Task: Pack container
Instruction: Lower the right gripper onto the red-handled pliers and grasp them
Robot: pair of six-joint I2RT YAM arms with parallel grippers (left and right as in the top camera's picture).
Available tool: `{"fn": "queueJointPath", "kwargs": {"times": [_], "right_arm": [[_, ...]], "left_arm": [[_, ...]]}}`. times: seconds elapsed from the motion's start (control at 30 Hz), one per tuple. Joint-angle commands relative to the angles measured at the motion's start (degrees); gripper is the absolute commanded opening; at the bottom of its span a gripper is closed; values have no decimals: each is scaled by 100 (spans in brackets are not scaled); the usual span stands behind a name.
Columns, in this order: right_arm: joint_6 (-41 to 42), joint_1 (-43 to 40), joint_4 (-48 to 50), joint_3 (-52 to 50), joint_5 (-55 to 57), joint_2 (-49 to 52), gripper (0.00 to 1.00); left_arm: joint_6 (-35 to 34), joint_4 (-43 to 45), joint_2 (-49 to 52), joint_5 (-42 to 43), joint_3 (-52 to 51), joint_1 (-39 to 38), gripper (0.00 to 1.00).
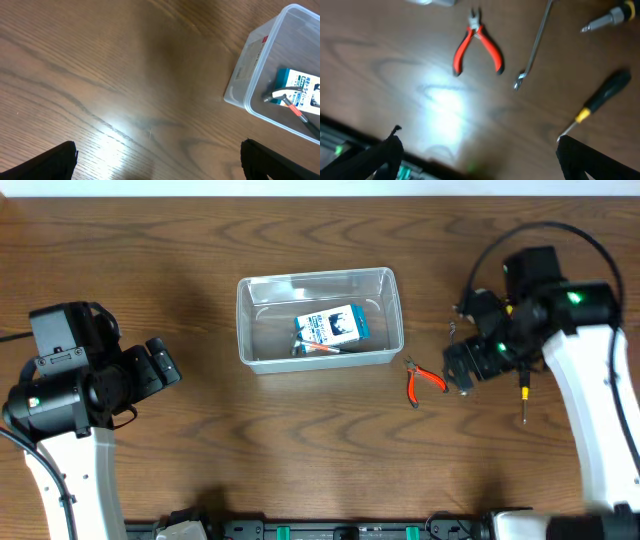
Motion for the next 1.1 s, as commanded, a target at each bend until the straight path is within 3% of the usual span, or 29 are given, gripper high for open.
{"fn": "queueJointPath", "kwargs": {"times": [0.0, 0.33, 1.07], "right_arm": [[-396, 24, 197, 48, 94, 350, 99], [-1823, 20, 651, -203, 48, 1235, 96], [-1963, 203, 1867, -483, 105, 2439, 99]], "left_arm": [[-122, -24, -79, -92, -70, 35, 98], [-122, 48, -76, -243, -70, 35, 98], [-101, 313, -72, -243, -70, 35, 98]]}}
